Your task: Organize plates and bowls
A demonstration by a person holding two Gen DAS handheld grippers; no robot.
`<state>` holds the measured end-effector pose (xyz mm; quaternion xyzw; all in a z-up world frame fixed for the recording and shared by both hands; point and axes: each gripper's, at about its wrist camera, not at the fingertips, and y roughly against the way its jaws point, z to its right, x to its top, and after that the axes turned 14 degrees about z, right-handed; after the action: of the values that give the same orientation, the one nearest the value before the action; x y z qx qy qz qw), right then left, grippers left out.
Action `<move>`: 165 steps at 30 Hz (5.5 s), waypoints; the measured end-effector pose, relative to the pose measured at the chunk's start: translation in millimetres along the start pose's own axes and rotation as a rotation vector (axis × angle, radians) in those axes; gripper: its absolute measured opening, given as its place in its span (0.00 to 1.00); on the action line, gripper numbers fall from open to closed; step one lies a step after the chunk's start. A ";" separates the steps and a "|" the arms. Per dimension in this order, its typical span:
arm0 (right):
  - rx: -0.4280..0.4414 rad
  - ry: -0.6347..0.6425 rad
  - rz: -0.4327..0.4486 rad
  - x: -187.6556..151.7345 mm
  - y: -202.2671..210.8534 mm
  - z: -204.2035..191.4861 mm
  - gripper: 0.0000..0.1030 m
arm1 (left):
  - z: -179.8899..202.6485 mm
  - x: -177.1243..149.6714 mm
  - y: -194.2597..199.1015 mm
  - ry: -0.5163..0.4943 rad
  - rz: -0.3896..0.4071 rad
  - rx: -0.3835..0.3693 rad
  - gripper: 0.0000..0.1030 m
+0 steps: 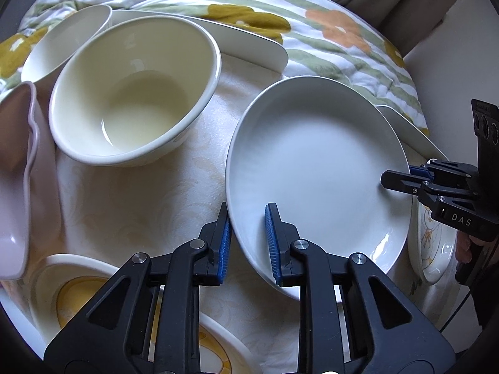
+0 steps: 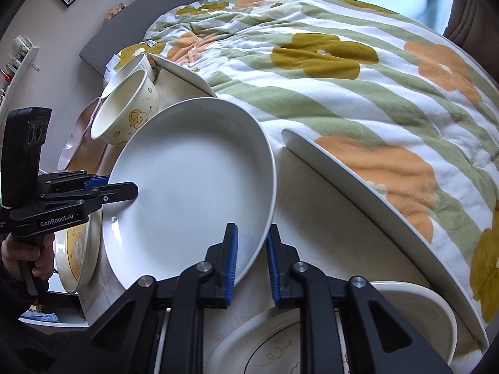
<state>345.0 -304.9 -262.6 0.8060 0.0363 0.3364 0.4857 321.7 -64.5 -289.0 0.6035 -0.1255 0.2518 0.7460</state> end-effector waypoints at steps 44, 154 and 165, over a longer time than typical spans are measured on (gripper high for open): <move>-0.271 -0.317 0.133 -101.3 51.8 -248.3 0.16 | -136.2 -70.3 154.5 -0.289 0.019 -0.267 0.18; -0.756 -0.769 0.523 -151.6 250.8 -144.9 0.99 | 154.0 21.8 148.8 -0.693 0.175 -0.574 1.00; -0.564 -1.015 0.458 -177.5 173.3 -25.9 0.54 | 210.5 10.2 -15.8 -0.693 -0.141 -0.508 0.55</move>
<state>146.8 -444.7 -204.8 0.6934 -0.4628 0.0035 0.5522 363.2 -267.3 -246.7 0.4568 -0.3849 -0.0561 0.8000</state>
